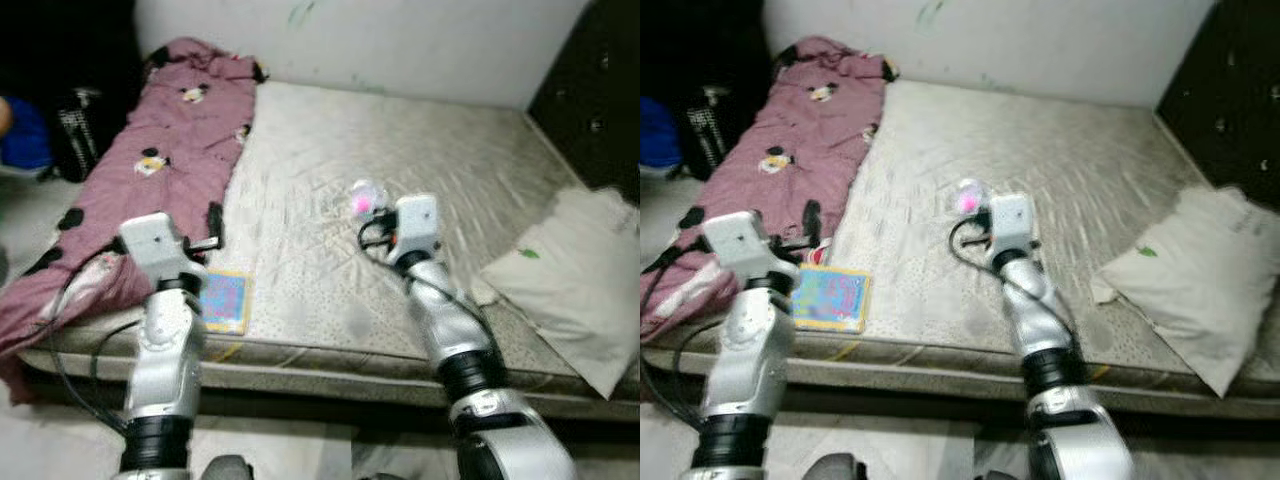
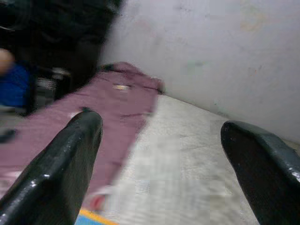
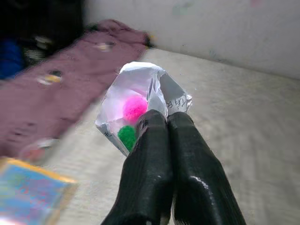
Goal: Clean up the room
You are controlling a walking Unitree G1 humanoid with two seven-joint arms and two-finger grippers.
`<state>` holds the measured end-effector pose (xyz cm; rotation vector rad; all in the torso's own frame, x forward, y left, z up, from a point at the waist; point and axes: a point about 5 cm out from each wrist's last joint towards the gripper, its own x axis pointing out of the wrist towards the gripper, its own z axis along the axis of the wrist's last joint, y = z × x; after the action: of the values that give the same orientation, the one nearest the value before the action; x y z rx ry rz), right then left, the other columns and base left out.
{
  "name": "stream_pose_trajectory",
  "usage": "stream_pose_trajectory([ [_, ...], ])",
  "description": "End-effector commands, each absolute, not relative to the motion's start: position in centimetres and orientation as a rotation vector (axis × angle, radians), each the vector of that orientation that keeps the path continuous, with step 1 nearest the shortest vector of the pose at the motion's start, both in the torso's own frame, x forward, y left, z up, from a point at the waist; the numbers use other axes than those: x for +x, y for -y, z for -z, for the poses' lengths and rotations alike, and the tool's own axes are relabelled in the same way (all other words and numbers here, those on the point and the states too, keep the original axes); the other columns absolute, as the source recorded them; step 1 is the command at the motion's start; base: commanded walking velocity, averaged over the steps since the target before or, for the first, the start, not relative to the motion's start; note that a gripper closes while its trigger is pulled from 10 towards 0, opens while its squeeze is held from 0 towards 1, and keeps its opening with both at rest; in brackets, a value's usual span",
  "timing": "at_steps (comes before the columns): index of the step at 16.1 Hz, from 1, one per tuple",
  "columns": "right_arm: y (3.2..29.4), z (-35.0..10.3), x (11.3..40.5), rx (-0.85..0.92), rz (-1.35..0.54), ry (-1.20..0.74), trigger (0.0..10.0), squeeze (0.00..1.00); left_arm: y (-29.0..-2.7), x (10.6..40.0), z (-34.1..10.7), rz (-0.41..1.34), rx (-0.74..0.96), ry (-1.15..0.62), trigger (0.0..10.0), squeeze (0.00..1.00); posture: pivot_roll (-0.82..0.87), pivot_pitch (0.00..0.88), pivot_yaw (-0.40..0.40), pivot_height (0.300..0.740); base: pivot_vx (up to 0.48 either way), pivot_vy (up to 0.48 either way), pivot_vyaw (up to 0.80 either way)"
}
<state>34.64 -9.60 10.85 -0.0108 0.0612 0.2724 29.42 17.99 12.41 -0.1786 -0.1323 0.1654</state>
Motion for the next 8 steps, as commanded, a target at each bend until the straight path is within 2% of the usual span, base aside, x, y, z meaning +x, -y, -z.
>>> stream_pose_trajectory([
  [1,10.01,-11.32,34.85,-0.029,-0.28,-0.045,10.0,0.0,-17.47,29.63,-13.01,-0.161,-0.162,0.162,10.0,0.0,0.08,0.0,-0.072,0.74,0.0,0.476,0.0],
  [8,9.52,-11.38,34.72,-0.03,-0.322,-0.036,10.0,0.0,-16.95,29.51,-13.27,-0.096,-0.181,0.184,10.0,0.0,0.08,0.0,-0.073,0.74,0.0,0.0,0.0],
])
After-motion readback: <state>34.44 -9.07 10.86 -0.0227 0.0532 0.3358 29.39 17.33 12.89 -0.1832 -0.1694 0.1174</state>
